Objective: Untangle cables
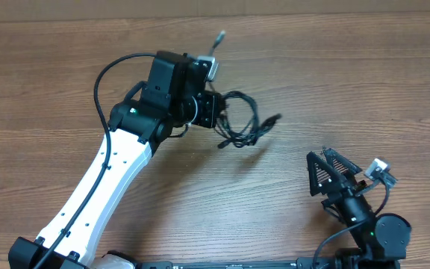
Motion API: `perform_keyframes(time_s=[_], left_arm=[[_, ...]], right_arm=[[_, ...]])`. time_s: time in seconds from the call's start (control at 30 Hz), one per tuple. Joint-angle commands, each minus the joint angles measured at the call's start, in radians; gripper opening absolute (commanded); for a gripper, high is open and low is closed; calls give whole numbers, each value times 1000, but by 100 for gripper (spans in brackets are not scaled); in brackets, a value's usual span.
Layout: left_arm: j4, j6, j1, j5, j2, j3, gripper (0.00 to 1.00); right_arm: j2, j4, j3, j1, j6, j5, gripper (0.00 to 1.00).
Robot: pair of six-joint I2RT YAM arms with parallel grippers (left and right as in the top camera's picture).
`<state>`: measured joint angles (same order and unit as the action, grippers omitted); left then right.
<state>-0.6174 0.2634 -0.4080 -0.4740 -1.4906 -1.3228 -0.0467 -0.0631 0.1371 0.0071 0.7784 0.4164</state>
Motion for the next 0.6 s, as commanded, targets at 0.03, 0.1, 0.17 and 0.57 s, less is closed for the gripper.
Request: perform_keyframes(time_s=[0.03,0.1,0.17,0.57], left_arm=[[27,-76,0,-255,26,-19,4],[28,-88,0,-254,26,-19,4],[32,-88,0,-256,26,-19,4],[122,-130,0,-255,26,-19,4]], right_arm=[[-104,7,117,-3,29,114,100],[-153,19,145,-3,28,141,100],[-201,81,154,-3,30,183,100],[-256,157,154,-3,269,239,100]])
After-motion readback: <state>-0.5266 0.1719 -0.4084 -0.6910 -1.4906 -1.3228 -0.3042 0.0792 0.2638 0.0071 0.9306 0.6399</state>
